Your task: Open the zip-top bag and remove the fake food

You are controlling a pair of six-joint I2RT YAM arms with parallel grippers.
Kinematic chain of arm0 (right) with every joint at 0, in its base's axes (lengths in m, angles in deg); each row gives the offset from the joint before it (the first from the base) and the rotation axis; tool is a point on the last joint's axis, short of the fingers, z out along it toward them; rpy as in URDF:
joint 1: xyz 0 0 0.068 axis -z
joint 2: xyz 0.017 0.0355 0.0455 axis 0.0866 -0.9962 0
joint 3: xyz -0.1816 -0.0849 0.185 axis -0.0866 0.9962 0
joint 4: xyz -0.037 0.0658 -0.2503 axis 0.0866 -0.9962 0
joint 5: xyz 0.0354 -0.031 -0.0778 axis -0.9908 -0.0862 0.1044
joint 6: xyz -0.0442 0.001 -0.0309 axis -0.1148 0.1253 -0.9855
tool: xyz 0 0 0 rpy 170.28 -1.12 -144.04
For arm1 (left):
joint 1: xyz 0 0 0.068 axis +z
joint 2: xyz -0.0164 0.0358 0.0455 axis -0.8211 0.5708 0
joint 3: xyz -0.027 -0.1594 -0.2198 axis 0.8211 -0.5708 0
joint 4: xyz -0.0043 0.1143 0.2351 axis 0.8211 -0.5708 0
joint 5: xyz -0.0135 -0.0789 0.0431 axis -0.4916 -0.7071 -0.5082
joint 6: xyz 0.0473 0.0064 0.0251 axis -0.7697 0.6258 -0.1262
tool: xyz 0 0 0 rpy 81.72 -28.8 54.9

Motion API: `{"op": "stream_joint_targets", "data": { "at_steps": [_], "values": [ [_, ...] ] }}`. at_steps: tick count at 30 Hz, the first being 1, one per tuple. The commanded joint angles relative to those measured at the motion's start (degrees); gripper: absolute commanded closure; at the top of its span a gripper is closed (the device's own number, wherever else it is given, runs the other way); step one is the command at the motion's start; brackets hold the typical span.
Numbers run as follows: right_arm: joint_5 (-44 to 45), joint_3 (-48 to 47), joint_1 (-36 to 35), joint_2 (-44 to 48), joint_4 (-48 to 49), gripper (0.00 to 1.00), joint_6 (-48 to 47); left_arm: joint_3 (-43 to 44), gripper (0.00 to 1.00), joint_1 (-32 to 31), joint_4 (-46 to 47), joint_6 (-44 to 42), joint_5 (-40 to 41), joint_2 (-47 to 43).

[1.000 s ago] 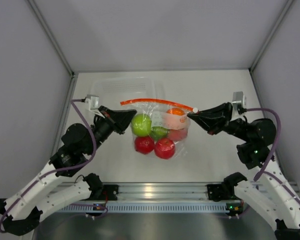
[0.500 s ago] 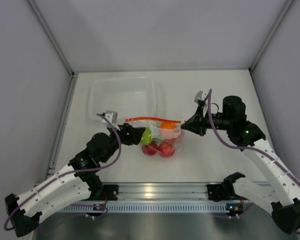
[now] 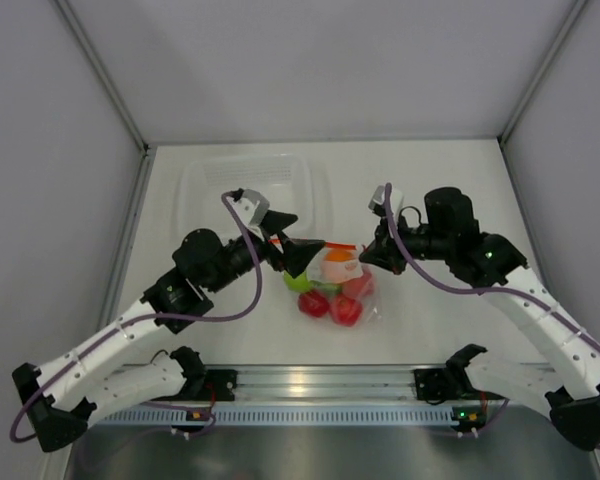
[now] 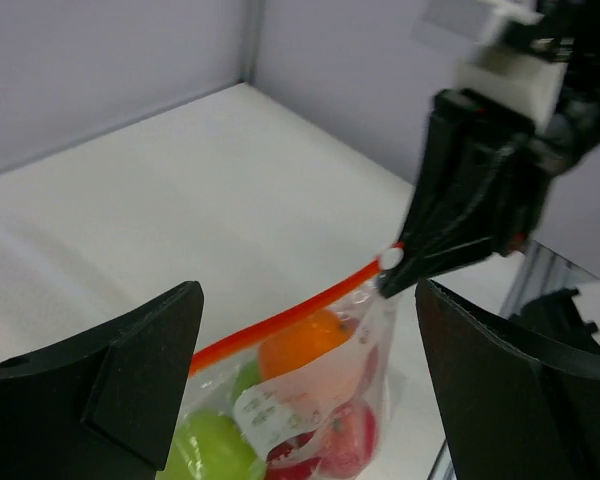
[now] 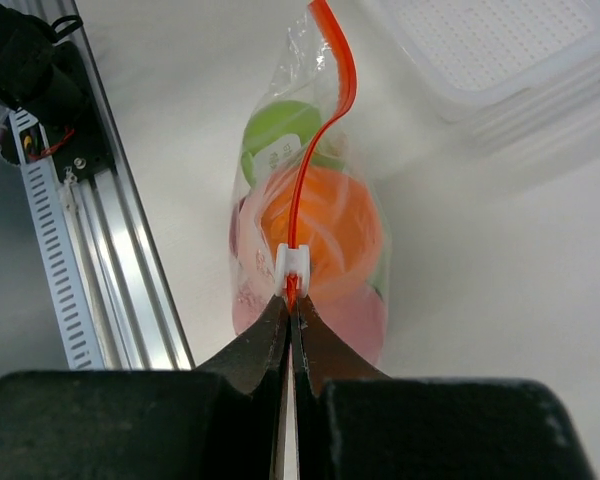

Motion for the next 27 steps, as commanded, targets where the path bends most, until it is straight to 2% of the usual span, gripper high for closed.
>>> {"op": "stream_joint_targets", "data": {
  "at_steps": [1,2,5,8,12,16,20,25,27],
  "values": [
    [0.69,-2.03,-0.65,3.25,-0.23,1.00,-1.41,5.93,0.07,-0.05,7.22,-9.41,-27.61,5.79],
    [0.00,-2.03,-0.73,3.70,0.30,1.00,-2.45,7.43,0.08,-0.05,7.14,-10.11,-34.53,7.30],
    [-2.38,-1.24,-1.08,5.90,1.97,1.00,-2.55,14.02,0.10,0.12,3.12,-12.49,-45.01,13.54],
    [-2.65,-1.24,-1.44,7.13,1.71,1.00,-2.90,19.74,0.13,0.39,-0.57,-13.90,-51.62,19.52],
    [-3.87,-0.28,-1.44,8.80,3.11,1.00,-3.08,24.14,0.19,0.74,-4.90,-15.31,-54.37,25.24],
    [-4.67,0.87,-1.44,9.60,4.09,1.00,-3.69,25.02,0.20,0.91,-4.81,-17.05,-55.08,27.17],
    [-4.76,1.05,-1.70,9.59,3.56,1.00,-4.22,25.73,0.25,1.00,-4.81,-17.24,-55.86,29.28],
    [-2.65,1.40,-1.88,10.47,2.94,1.00,-4.31,25.46,0.41,1.27,-4.81,-16.63,-56.14,30.60],
    [-1.60,1.57,-2.32,10.65,3.47,1.00,-4.39,25.73,0.52,1.27,-4.90,-16.45,-56.40,30.87]
  ]
}}
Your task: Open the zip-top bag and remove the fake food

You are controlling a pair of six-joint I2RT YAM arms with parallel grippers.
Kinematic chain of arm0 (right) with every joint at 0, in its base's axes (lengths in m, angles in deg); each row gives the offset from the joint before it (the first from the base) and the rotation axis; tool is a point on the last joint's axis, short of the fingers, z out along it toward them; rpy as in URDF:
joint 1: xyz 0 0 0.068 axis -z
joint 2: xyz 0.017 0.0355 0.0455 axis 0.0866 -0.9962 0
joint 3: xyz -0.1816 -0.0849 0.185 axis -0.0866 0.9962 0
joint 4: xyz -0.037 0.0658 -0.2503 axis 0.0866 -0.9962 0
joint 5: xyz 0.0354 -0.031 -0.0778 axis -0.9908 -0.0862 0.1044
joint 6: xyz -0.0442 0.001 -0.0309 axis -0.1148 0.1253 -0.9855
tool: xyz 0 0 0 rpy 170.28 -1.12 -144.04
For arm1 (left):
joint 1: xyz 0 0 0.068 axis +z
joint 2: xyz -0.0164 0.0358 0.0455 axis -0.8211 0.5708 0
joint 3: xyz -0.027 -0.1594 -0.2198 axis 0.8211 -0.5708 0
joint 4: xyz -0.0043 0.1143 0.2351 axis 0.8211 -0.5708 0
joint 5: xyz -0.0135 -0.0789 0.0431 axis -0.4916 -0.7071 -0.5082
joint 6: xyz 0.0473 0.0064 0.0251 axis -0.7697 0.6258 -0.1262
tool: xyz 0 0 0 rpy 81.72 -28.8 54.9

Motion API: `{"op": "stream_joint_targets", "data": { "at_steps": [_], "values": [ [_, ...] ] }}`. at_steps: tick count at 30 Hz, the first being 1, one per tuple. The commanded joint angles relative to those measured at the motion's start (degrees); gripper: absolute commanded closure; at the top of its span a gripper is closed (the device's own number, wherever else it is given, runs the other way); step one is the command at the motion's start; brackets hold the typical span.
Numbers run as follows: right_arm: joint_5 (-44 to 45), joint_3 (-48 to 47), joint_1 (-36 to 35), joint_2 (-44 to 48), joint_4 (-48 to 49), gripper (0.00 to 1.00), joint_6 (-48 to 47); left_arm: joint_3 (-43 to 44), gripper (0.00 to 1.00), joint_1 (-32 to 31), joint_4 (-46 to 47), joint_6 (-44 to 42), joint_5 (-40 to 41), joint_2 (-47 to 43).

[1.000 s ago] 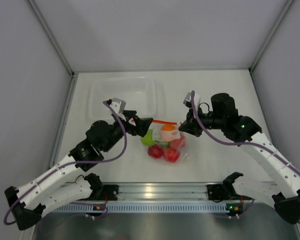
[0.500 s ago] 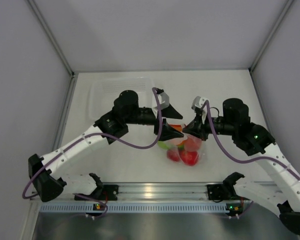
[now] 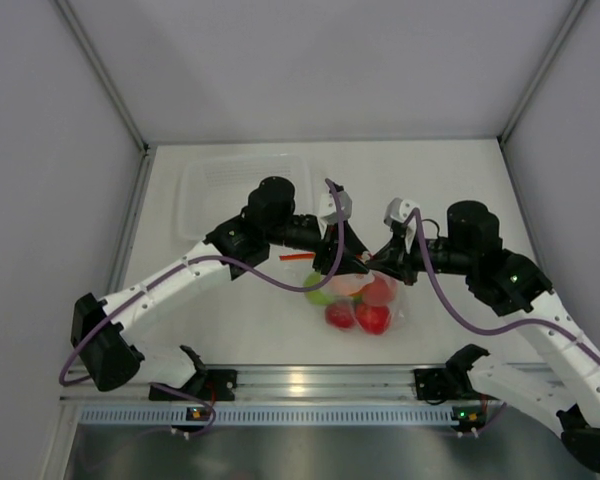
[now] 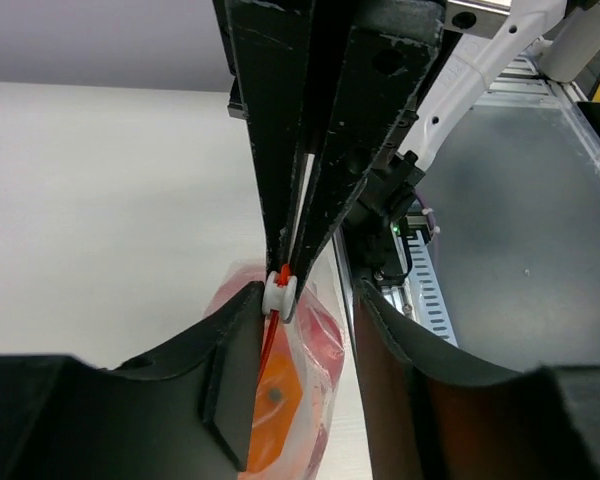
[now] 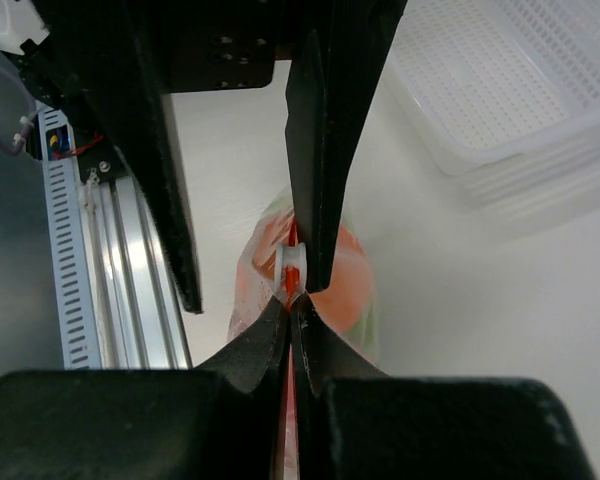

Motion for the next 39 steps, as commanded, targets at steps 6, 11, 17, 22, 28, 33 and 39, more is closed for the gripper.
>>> {"op": "stream_joint_targets", "data": {
  "at_steps": [6,11,17,22,28,33,39],
  "values": [
    [0.29,-0.01,-1.40,0.76,3.16,1.00,-1.33,2.14,0.69,1.29,1.05,-0.54,-0.35,-0.21],
    [0.28,0.26,-1.57,0.50,3.69,1.00,-1.07,2.23,0.80,1.47,0.96,1.57,-0.52,-0.13],
    [1.07,2.10,-1.58,1.64,7.02,1.00,0.07,0.30,1.00,1.64,1.05,1.84,-1.13,-0.39],
    [1.87,5.01,-1.58,5.07,12.13,1.00,1.57,-5.49,1.00,2.70,1.05,0.17,-0.87,-3.81],
    [3.01,3.17,-1.58,5.16,10.63,1.00,1.65,-10.42,1.00,5.42,0.87,-1.42,-3.69,-7.24],
    [5.11,2.02,-1.57,5.77,9.67,1.00,2.01,-14.72,1.00,6.13,0.96,-1.42,-0.88,-8.91],
    [14.16,0.62,-1.57,7.35,9.23,1.00,3.15,-21.84,1.00,7.53,0.87,-1.33,5.18,-13.22]
  ]
}}
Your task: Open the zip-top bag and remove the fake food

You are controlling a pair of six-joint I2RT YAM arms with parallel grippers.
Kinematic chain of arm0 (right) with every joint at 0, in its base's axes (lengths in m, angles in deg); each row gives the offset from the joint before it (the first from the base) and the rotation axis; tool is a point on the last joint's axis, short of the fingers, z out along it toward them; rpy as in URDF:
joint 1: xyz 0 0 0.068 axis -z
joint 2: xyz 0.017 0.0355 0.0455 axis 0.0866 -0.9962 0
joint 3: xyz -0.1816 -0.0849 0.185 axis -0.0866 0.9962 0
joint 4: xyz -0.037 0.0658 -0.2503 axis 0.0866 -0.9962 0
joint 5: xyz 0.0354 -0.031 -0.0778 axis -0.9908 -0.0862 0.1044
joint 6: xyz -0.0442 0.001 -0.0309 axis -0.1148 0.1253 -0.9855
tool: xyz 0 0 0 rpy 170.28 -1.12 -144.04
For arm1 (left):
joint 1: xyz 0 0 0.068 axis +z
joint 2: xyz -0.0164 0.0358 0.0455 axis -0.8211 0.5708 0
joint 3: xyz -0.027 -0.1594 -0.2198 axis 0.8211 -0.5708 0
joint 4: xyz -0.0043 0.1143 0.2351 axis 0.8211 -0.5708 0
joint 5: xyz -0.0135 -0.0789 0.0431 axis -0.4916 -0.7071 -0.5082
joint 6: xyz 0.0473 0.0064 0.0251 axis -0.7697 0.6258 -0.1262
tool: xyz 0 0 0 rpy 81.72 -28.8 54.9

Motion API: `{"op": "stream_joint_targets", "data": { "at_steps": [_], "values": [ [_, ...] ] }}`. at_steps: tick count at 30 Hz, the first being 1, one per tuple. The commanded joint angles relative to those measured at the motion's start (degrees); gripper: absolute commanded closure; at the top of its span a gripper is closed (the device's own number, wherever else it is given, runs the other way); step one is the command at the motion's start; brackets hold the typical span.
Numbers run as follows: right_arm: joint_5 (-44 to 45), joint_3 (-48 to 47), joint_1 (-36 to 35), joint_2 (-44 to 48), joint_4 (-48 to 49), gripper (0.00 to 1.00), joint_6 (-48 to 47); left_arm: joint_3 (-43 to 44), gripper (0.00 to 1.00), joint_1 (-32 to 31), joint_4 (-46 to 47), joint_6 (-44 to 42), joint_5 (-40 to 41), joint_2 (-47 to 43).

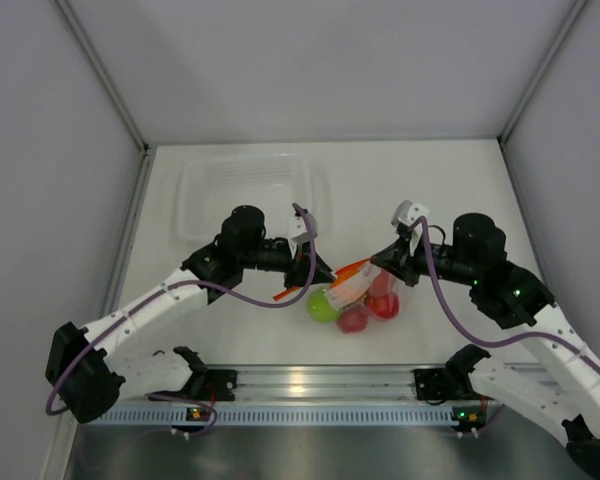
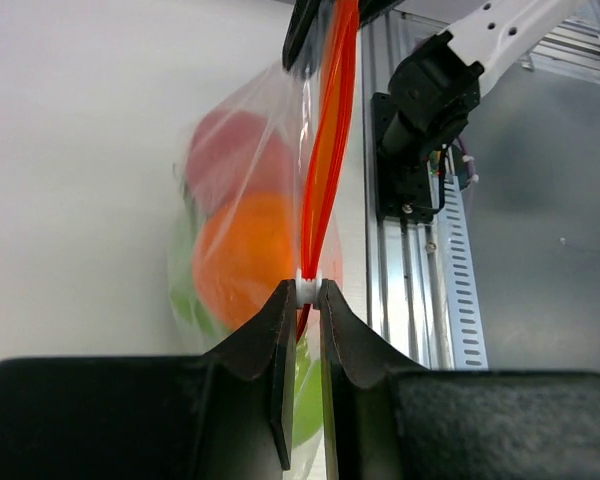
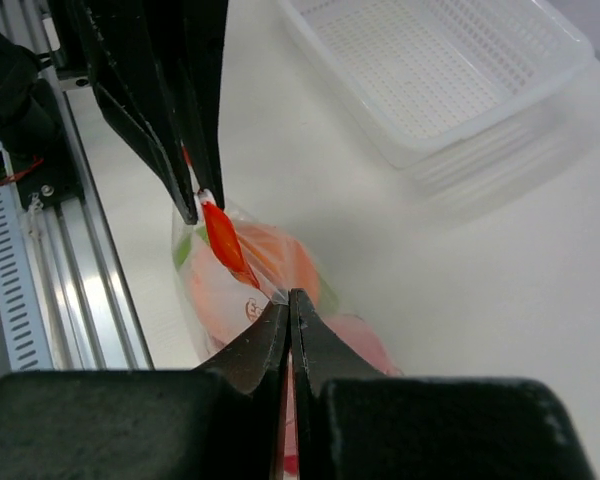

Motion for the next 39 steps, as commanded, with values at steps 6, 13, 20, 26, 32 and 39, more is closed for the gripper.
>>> {"op": "stream_joint_targets", "data": {
  "at_steps": [6,13,20,26,32,39],
  "values": [
    [5.67,-6.54,-0.11,3.43,2.42,1.00,0.02,-6.24,1.00,2.16,-0.77,-1.37,8.82,-4.29],
    [13.48,-9.61,-0.02,5.45,-2.14,1.00,0.98,-6.42,1.00,4.88,-1.03,-2.17,7.97,-1.05],
    [19.46,-10.85,-0.02,9.05,-4.52,1.00,3.01,-7.29,1.00,7.87,-1.03,-2.16,8.12,0.01],
    [21.40,-10.85,-0.02,10.89,-5.49,1.00,3.45,-7.30,1.00,9.10,-0.95,-2.34,6.81,0.63],
    [24.04,-9.00,-0.02,11.60,-4.00,1.00,5.47,-6.24,1.00,9.46,-1.82,-1.99,7.69,1.77],
    [8.58,-1.55,-0.02,12.30,4.52,1.00,5.47,-0.71,0.52,9.46,-1.65,3.98,1.10,3.88]
  ]
}}
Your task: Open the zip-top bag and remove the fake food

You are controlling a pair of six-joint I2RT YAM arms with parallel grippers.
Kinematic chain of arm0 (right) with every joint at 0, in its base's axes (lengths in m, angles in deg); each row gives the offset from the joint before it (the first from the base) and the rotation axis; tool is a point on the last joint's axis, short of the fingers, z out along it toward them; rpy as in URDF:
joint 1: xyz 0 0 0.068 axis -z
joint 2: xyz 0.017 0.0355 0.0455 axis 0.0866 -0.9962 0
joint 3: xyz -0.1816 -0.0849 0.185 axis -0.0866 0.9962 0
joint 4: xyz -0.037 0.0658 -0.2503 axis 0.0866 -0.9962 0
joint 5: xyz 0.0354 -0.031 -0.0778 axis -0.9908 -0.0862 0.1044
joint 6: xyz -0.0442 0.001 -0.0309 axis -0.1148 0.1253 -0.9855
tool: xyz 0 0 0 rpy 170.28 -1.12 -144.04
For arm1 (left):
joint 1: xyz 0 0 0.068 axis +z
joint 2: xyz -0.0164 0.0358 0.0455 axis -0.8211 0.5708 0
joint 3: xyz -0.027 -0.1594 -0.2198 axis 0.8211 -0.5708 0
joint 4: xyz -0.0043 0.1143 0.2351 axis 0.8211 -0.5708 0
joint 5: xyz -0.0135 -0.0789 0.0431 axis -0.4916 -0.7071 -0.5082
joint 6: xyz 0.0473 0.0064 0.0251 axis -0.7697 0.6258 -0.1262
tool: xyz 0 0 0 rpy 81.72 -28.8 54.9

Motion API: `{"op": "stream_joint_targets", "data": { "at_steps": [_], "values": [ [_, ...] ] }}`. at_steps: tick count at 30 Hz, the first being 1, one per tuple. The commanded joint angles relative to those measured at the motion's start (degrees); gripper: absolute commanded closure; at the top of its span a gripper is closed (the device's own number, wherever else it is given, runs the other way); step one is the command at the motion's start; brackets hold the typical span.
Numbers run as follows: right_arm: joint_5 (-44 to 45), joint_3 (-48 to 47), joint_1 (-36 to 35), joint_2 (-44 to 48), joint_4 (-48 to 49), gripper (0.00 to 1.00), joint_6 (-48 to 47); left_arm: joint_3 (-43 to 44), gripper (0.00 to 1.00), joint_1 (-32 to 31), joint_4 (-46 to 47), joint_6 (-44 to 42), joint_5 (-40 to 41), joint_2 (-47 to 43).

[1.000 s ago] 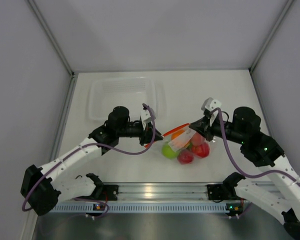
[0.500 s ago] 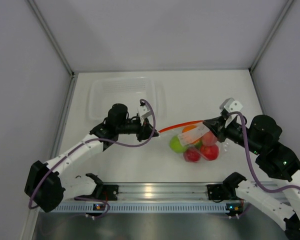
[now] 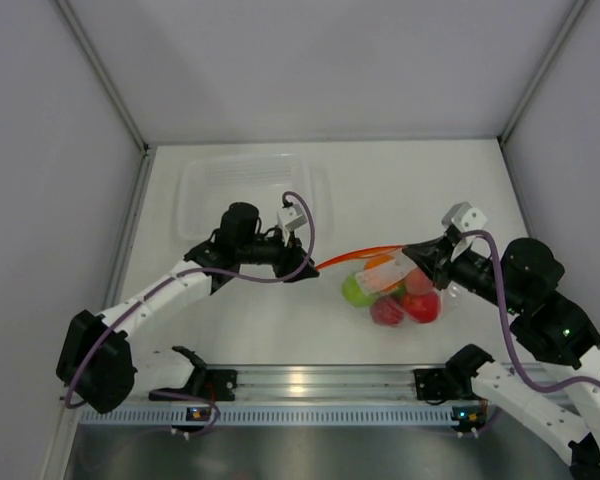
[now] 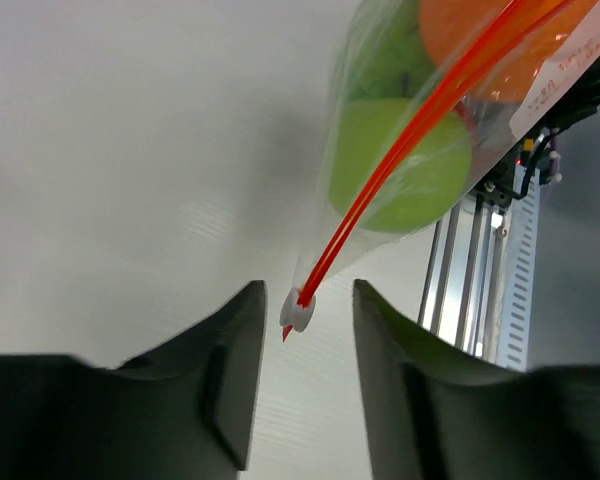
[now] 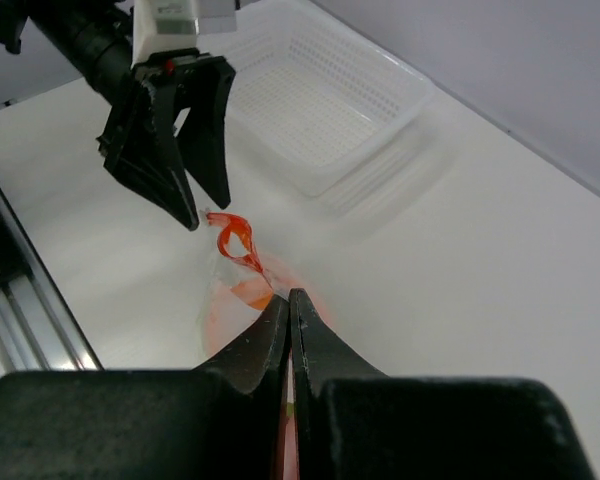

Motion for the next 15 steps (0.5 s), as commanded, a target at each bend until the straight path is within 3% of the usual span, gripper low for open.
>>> {"op": "stream_joint_targets", "data": {
  "at_steps": [1,2,6,12,15],
  "values": [
    [-7.06,3.23,-0.06,1.31,9.60,1.00,0.14,5.19,0.46,0.43,0.12,3.24,-3.73,-0.16],
    [-7.06,3.76,-0.06,1.31,9.86,1.00,-0.30,6.51,0.35,0.34,0.38,3.68,-3.39,-0.69],
    [-8.90,6.57,-0.06,0.87,11.27,1.00,-2.59,9.76,0.26,0.43,1.44,4.04,1.70,-3.15],
    [-11.46,7.63,-0.06,1.05,13.03,1.00,-3.03,13.28,0.28,0.08,3.29,5.79,1.71,-1.23],
    [-12.86,7.54,-0.06,1.31,13.21,1.00,-3.29,12.94,0.31,-3.34,3.29,4.31,4.34,0.18]
  ]
}}
